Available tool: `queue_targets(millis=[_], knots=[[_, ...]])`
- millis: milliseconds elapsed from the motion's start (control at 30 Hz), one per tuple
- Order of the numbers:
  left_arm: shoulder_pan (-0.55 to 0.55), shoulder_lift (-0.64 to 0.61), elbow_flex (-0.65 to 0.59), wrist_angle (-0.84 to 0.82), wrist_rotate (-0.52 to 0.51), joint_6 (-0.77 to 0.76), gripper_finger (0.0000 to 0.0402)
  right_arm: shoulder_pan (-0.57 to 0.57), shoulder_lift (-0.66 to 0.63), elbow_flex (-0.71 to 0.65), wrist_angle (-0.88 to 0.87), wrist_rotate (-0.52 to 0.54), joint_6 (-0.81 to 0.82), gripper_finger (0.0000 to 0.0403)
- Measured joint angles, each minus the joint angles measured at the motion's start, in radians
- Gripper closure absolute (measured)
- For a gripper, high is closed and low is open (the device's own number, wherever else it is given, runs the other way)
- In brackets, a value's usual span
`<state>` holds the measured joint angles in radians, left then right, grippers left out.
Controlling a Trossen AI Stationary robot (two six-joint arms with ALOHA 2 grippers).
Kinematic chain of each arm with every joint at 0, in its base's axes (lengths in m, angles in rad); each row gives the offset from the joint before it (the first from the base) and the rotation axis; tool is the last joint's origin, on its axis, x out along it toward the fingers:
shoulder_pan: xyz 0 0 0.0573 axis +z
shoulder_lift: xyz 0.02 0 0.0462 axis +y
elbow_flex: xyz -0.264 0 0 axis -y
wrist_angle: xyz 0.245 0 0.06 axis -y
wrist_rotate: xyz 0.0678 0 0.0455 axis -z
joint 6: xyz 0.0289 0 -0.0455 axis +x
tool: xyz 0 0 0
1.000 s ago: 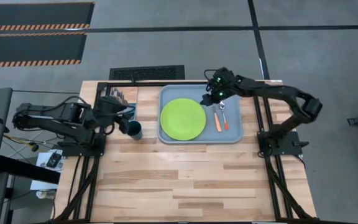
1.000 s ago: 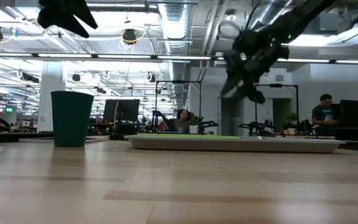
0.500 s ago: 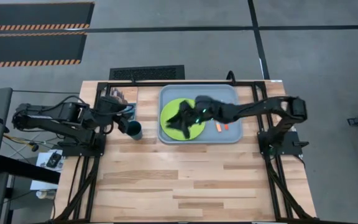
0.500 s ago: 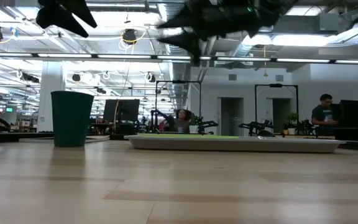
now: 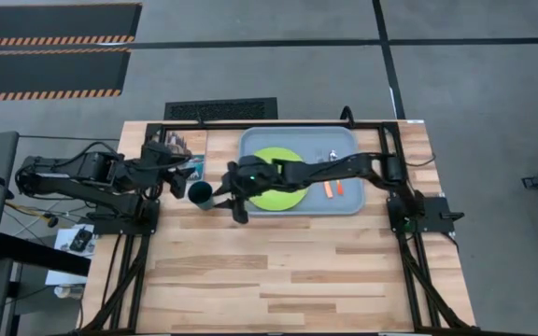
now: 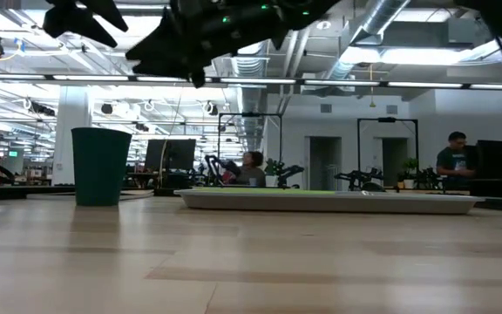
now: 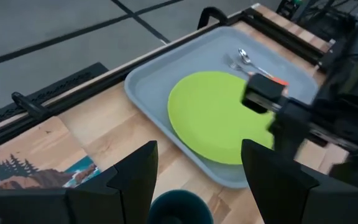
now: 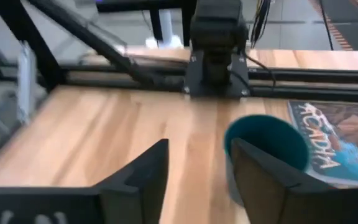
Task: Pick and place plate/cup/fork/spoon on tray
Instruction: Put the blue cup on the gray tray to the top left of the green plate
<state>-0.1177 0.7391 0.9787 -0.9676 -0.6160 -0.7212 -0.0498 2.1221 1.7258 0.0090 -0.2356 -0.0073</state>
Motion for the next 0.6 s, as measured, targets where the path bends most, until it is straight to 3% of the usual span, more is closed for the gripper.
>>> queue_targets(millis=[200, 600], knots=[[0.000, 0.000, 0.000, -0.038, 0.003, 0.001, 0.0184, 0.000, 0.107, 0.180, -0.139, -0.001, -0.160, 0.0154], [0.000, 0.000, 0.000, -0.047, -0.026, 0.002, 0.0184, -0.005, 0.287, 0.360, -0.208, 0.016, -0.340, 0.0149]])
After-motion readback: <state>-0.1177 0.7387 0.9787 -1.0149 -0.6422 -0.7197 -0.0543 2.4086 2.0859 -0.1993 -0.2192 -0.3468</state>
